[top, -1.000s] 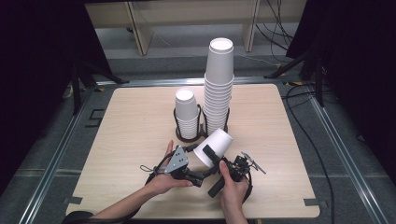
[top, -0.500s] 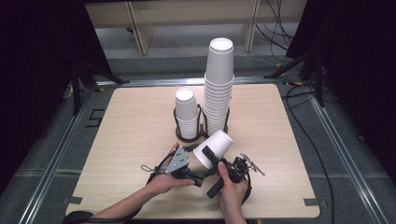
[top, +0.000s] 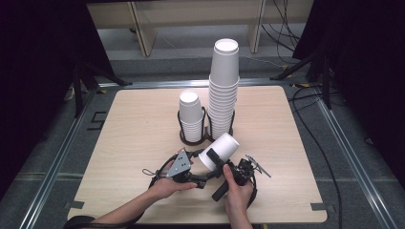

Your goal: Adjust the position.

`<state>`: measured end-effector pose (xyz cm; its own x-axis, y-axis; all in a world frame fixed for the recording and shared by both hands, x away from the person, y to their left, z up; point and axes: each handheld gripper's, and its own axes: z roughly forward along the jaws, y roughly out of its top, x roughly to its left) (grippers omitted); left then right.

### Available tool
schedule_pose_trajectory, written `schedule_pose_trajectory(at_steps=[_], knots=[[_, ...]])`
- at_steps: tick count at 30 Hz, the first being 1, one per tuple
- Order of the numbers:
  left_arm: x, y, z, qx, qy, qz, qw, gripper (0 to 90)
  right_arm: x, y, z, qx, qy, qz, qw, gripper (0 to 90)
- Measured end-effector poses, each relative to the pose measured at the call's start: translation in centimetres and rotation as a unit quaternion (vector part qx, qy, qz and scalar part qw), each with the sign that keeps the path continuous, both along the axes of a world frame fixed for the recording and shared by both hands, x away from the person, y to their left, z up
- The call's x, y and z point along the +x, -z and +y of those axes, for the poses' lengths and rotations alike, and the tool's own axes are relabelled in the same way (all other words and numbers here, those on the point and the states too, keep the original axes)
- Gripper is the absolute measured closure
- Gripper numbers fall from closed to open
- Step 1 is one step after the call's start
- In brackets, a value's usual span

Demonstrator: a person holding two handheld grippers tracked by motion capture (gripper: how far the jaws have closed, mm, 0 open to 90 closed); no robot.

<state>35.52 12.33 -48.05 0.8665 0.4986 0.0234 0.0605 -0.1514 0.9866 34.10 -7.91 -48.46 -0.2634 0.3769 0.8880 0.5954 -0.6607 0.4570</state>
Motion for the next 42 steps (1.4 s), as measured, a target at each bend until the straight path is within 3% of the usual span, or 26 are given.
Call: schedule_pose_trajectory(at_steps=[1,2,3,6,7,10,11,12,14,17,18,23,24,26,27,33,34,35,40,42], knots=[[0.00,0.00,0.00,0.000,0.000,0.000,1.0000,17.7,0.00,0.00,0.00,0.000,0.000,0.000,1.0000,7.0],[-0.05,-0.02,0.01,-0.001,0.000,-0.001,1.0000,17.7,0.31,0.42,-0.14,-0.021,0.009,-0.029,0.9993,6.7],[-0.06,-0.02,0.01,-0.003,0.000,-0.003,1.0000,18.1,0.32,0.40,-0.12,-0.022,0.012,-0.025,0.9994,6.4],[-0.16,-0.20,0.08,-0.005,-0.003,-0.008,0.9999,18.7,0.30,0.30,-0.14,-0.003,0.001,-0.025,0.9997,6.0],[-0.22,-0.30,0.13,-0.003,-0.005,-0.011,0.9999,18.7,0.40,0.22,-0.08,-0.005,0.008,-0.026,0.9996,5.9],[-0.30,-0.50,0.17,-0.003,-0.007,-0.020,0.9998,18.7,0.40,0.17,-0.16,0.014,-0.004,-0.048,0.9987,5.8],[-0.30,-0.50,0.17,-0.003,-0.007,-0.020,0.9998,18.8,0.40,0.17,-0.16,0.014,-0.004,-0.048,0.9987,5.8],[-0.33,-0.49,0.15,-0.005,-0.006,-0.021,0.9997,18.8,0.35,0.15,-0.14,-0.001,0.009,-0.045,0.9990,5.8],[-0.34,-0.47,0.14,-0.007,-0.007,-0.021,0.9997,18.8,0.31,0.14,-0.15,-0.001,0.008,-0.043,0.9991,5.8],[-0.36,-0.44,0.14,-0.005,-0.008,-0.021,0.9997,18.9,0.23,0.27,-0.09,0.014,0.010,-0.040,0.9991,5.7],[-0.41,-0.44,0.08,-0.008,-0.010,-0.021,0.9997,19.0,0.14,0.22,-0.04,0.023,0.009,-0.027,0.9993,5.7],[-0.51,-0.47,0.00,-0.009,-0.015,-0.021,0.9996,19.4,0.10,0.31,-0.08,0.022,0.016,-0.035,0.9990,5.7],[-0.53,-0.49,-0.03,-0.009,-0.017,-0.023,0.9996,19.6,-0.08,0.18,0.02,0.043,0.013,-0.022,0.9988,5.6],[-0.54,-0.49,-0.05,-0.010,-0.017,-0.022,0.9996,19.8,-0.07,0.23,-0.01,0.039,0.016,-0.024,0.9988,5.5],[-0.56,-0.49,-0.06,-0.011,-0.017,-0.022,0.9996,19.9,0.04,0.38,-0.06,0.027,0.022,-0.036,0.9988,5.5],[-0.51,-0.49,0.07,-0.010,-0.011,-0.021,0.9997,20.5,-0.02,0.34,-0.18,0.028,0.014,-0.029,0.9991,5.4],[-0.49,-0.51,0.18,-0.007,-0.008,-0.025,0.9996,20.7,0.06,0.39,-0.14,0.032,0.015,-0.033,0.9988,5.3],[-0.52,-0.55,0.28,-0.004,-0.007,-0.026,0.9996,20.9,-0.06,0.22,-0.17,0.049,0.002,-0.014,0.9987,5.3],[-0.77,-0.60,0.42,-0.002,-0.014,-0.032,0.9994,21.9,0.02,0.46,-0.15,0.056,0.000,-0.010,0.9984,4.8],[-0.84,-0.66,0.39,0.000,-0.020,-0.034,0.9992,22.1,0.06,0.50,0.01,0.070,0.001,-0.013,0.9974,4.8]])
